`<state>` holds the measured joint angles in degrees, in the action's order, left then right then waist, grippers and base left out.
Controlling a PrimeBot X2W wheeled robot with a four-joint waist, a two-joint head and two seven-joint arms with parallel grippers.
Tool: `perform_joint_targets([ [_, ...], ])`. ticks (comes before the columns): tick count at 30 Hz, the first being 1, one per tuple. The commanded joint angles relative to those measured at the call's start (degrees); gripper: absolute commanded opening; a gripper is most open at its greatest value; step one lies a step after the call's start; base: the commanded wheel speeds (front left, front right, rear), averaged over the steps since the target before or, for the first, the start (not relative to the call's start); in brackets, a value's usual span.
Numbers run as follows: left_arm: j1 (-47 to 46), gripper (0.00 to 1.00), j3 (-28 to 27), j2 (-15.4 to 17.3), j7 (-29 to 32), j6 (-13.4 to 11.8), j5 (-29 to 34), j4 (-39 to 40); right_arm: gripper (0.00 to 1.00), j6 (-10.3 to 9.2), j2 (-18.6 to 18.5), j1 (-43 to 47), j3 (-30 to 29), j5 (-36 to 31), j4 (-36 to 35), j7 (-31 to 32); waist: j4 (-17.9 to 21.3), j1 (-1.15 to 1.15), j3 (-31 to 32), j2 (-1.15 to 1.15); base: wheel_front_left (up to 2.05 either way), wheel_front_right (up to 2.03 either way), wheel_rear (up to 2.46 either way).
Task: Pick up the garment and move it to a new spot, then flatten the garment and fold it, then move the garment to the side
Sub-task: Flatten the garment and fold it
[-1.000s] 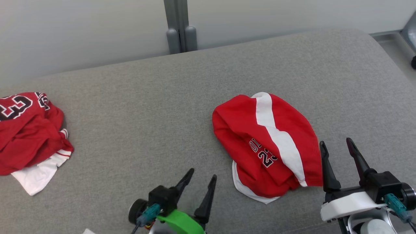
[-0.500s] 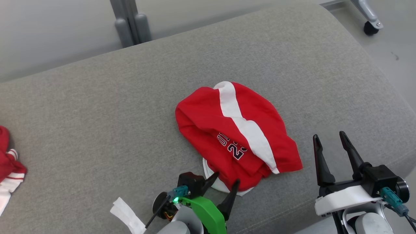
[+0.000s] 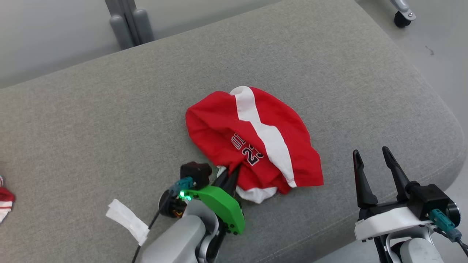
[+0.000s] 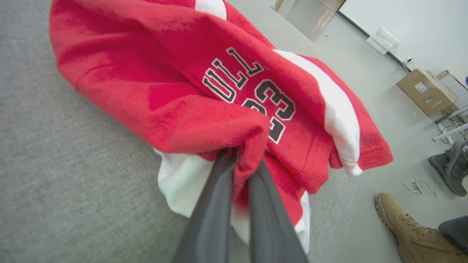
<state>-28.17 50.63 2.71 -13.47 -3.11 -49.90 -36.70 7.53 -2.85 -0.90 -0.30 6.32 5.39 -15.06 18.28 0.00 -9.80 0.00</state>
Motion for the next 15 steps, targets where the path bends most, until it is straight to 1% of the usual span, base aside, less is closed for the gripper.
perform_joint_targets([
  [1,-1.53,0.0,-0.92,0.74,-0.45,-0.32,-0.27,0.31,1.0,-0.07,-0.07,0.04,-0.16,0.2,0.16,-0.18,-0.58,0.0,0.3,0.0,0.0,0.0,0.0],
  [5,-3.26,0.0,-3.26,3.82,-0.47,-0.08,-0.83,2.61,1.0,-0.08,-0.07,0.73,-0.18,0.58,0.39,-0.18,-1.68,0.0,0.98,0.0,0.0,0.0,0.0],
  [7,-4.34,0.0,-4.11,5.69,0.26,-0.37,-1.02,4.93,1.0,-0.08,-0.07,0.94,-0.23,0.6,0.48,-0.18,-2.28,0.0,1.43,0.0,0.0,0.0,0.0],
  [12,-5.94,0.0,-7.23,10.15,2.94,-1.89,-2.56,13.88,1.0,-0.07,-0.07,1.35,-0.13,0.6,0.69,-0.18,-3.51,0.0,2.52,0.0,0.0,0.0,0.0],
  [15,-6.6,0.0,-9.14,12.29,4.45,-3.51,-3.48,19.8,1.0,-0.08,-0.07,1.6,-0.11,0.42,0.74,-0.18,-4.13,0.0,3.16,0.0,0.0,0.0,0.0],
])
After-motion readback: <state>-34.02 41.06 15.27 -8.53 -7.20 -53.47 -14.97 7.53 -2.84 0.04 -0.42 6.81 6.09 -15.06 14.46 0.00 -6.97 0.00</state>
